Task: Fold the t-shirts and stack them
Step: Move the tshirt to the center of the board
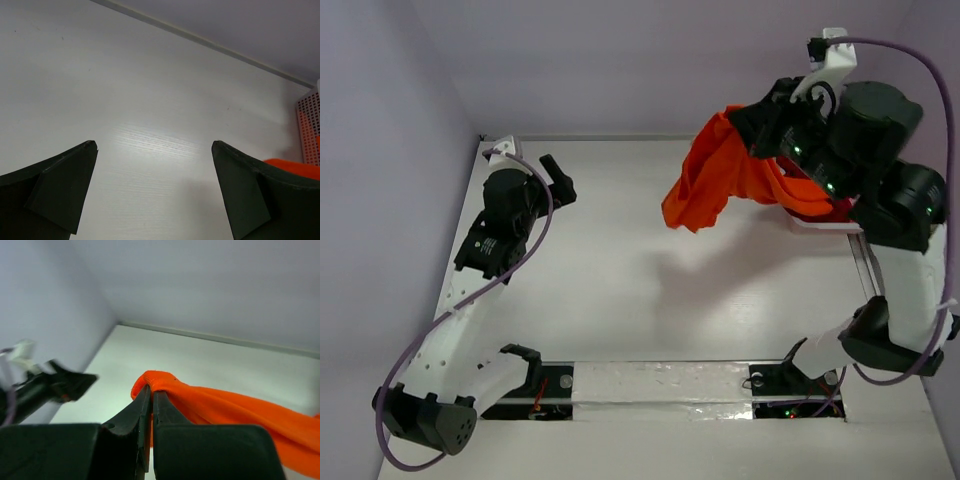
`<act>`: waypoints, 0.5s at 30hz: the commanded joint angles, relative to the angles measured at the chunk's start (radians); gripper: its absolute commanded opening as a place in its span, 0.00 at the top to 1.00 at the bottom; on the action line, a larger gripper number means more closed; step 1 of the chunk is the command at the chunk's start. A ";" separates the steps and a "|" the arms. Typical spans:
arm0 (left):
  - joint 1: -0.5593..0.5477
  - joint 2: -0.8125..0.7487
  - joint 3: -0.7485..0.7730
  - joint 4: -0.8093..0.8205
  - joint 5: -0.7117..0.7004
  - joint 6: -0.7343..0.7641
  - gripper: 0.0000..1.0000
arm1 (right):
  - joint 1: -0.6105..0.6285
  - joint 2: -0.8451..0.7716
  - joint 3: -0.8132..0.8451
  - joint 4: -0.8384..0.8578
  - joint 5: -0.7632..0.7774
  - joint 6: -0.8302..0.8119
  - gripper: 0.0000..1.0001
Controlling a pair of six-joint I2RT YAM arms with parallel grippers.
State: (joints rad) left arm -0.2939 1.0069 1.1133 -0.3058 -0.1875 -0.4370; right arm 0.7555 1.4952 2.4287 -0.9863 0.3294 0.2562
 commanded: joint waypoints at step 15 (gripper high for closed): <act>-0.062 -0.178 -0.202 0.005 0.441 -0.054 0.01 | 0.554 0.117 0.171 -0.038 0.171 -0.198 1.00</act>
State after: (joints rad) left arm -0.3408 0.8818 0.9150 -0.3206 0.1177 -0.4881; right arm 1.2560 1.5612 2.5397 -1.0153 0.4225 0.1081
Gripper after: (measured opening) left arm 0.990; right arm 0.030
